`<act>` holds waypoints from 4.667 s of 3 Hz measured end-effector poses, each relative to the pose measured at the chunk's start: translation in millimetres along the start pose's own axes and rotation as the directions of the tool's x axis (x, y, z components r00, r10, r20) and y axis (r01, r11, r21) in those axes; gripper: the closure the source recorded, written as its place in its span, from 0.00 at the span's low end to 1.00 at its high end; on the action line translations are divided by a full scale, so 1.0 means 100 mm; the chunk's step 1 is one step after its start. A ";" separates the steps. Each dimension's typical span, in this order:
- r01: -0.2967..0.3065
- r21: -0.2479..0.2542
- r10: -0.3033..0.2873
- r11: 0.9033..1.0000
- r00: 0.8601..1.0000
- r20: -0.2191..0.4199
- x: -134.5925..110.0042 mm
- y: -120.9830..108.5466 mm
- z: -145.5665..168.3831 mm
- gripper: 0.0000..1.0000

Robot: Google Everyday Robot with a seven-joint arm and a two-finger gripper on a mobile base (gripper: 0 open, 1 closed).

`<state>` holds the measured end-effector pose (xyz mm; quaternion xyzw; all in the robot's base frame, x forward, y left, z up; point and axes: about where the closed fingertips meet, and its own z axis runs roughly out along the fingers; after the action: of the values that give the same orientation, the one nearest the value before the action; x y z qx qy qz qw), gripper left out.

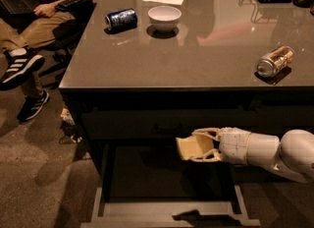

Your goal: Pick sponge from middle drawer and place on counter

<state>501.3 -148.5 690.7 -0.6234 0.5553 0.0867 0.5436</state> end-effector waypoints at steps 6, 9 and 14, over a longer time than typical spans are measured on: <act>0.290 0.225 -0.317 0.930 0.943 0.097 -1.22 -1.83 -0.62 1.00; 0.279 0.236 -0.315 0.931 0.939 0.135 -1.58 -2.84 -0.23 1.00; 0.181 0.159 -0.197 0.970 0.977 0.085 -0.92 -3.10 0.45 0.00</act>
Offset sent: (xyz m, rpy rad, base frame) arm 0.0184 -0.0212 0.0793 0.0929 -0.1744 0.0050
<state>733.4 -122.5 918.8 -0.6255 0.4704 0.0234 0.6220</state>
